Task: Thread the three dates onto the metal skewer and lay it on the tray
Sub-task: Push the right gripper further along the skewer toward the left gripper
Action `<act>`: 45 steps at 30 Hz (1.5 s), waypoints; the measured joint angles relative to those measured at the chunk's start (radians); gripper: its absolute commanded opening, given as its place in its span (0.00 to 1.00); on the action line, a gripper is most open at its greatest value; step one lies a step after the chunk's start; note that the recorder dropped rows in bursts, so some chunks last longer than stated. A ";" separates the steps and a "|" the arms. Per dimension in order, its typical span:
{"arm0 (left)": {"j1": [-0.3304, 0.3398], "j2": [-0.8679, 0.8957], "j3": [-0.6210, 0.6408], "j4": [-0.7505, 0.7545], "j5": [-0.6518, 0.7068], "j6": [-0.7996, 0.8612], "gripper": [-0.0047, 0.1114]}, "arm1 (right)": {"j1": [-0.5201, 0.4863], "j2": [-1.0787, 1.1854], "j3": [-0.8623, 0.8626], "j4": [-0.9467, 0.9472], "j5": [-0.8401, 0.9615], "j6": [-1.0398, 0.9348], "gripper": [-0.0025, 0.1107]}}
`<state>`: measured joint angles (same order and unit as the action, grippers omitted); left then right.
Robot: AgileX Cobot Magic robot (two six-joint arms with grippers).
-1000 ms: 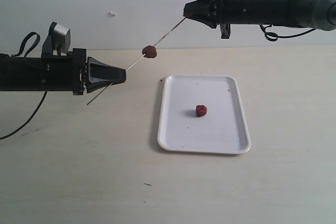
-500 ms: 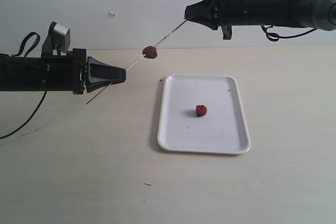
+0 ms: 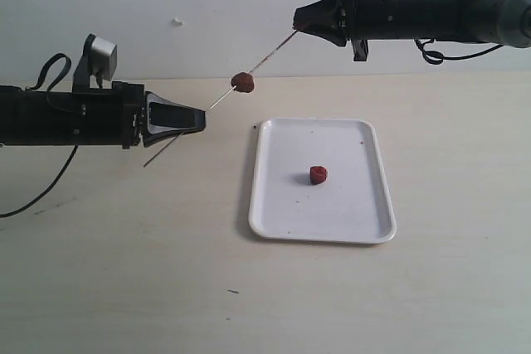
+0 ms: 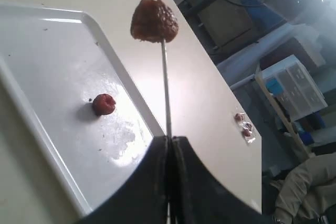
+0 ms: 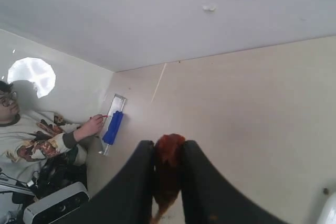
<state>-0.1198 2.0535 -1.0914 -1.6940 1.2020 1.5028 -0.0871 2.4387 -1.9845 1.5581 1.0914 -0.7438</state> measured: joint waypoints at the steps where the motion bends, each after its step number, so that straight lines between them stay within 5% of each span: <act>1: -0.006 0.002 0.000 -0.003 -0.002 0.007 0.04 | 0.000 0.000 0.000 0.000 0.002 0.000 0.18; 19: -0.049 0.003 -0.066 0.005 -0.044 0.025 0.04 | -0.009 0.000 -0.004 -0.008 0.018 0.000 0.18; 31: -0.149 0.003 -0.195 0.022 -0.239 -0.024 0.04 | 0.005 0.000 -0.004 0.011 -0.026 0.000 0.18; 45: -0.162 0.003 -0.243 -0.002 -0.302 -0.045 0.04 | 0.031 0.000 -0.004 -0.017 0.061 0.000 0.18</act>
<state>-0.2822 2.0568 -1.3344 -1.6961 0.8996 1.4583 -0.0562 2.4387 -1.9887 1.5410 1.1523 -0.7438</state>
